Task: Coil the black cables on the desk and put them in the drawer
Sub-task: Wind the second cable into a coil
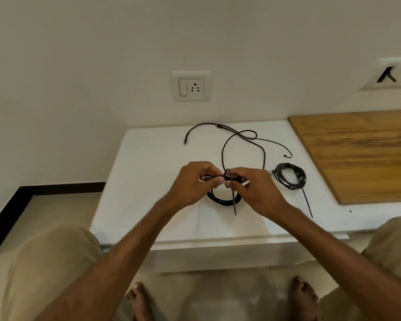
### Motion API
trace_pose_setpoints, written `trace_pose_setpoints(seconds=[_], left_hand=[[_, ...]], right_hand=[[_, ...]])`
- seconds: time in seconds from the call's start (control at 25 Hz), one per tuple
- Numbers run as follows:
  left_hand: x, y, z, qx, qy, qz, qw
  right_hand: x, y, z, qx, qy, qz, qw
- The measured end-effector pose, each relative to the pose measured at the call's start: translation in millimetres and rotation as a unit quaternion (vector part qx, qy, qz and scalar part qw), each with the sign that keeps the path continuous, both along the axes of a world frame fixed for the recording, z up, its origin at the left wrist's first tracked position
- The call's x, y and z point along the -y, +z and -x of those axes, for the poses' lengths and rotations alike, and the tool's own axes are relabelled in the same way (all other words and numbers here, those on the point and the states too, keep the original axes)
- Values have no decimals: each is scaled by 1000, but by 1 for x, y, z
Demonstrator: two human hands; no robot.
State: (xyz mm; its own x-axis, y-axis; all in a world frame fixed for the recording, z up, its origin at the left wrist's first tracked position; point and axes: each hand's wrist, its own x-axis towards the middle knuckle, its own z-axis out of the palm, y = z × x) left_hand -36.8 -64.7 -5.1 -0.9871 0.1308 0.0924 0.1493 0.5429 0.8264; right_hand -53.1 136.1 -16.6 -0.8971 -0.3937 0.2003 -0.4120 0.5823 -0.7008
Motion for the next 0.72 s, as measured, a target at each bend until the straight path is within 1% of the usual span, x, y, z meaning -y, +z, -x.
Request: trace_pose_setpoints(seconds=[0.12, 0.28, 0.44, 0.56, 0.72], left_hand=[[1, -2, -1, 9, -4, -1, 1000], [2, -1, -1, 32, -24, -33, 999], [0, -2, 0, -7, -20, -35, 999], [-2, -1, 1, -22, -18, -36, 999], [-2, 3, -1, -45, -25, -26, 998]], right_hand=[[-4, 0, 3, 42, 7, 24, 999], [-4, 2, 1, 51, 9, 54, 997], [-4, 4, 3, 95, -5, 112, 989], [-6, 6, 6, 162, 1, 169, 972], [-8, 10, 6, 222, 5, 191, 956]])
